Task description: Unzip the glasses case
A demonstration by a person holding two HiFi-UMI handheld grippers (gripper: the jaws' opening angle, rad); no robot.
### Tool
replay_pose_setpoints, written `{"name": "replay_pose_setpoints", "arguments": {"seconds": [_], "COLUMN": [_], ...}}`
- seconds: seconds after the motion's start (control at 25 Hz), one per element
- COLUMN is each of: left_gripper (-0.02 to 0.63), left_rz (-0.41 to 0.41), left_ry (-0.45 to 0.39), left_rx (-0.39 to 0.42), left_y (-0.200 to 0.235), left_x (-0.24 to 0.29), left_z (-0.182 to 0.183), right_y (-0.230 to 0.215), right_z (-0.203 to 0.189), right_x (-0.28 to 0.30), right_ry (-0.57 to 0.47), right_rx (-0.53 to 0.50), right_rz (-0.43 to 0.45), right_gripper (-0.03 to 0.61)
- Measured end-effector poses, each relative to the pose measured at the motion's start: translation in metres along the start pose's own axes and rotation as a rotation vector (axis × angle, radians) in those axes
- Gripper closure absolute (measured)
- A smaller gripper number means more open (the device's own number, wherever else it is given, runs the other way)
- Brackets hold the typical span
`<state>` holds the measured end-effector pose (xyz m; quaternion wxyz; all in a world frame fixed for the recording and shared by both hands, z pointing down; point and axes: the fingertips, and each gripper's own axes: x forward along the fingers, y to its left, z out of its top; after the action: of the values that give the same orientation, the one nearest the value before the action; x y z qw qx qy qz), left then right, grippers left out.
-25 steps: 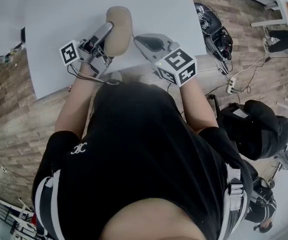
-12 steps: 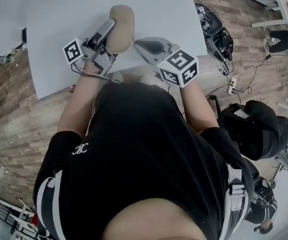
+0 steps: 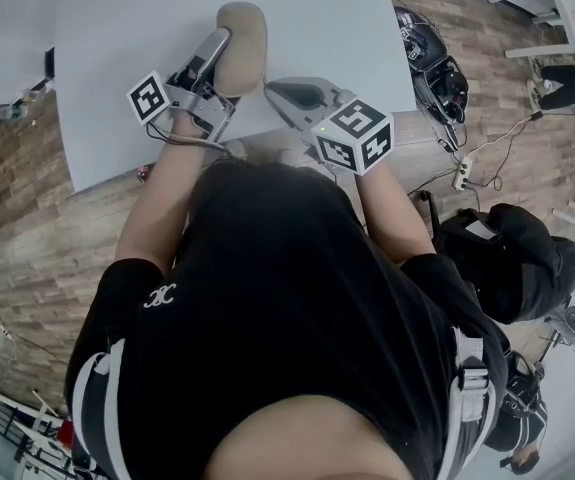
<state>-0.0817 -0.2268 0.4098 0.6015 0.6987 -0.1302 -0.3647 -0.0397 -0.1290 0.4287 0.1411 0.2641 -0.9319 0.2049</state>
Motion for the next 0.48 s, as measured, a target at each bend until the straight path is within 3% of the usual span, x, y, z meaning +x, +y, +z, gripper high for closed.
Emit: {"name": "replay_pose_setpoints", "arguments": {"seconds": [0.48], "left_gripper": [0.341], "left_rz": [0.035], "left_ry": [-0.082], "left_rx": [0.011], "left_y": [0.009], "left_x": [-0.001], "left_z": [0.01], "right_y": [0.023], "right_z": [-0.009], "right_x": [0.012], "right_ry": [0.037], "right_rx": [0.029], "right_rz": [0.084], "right_gripper": [0.555]}}
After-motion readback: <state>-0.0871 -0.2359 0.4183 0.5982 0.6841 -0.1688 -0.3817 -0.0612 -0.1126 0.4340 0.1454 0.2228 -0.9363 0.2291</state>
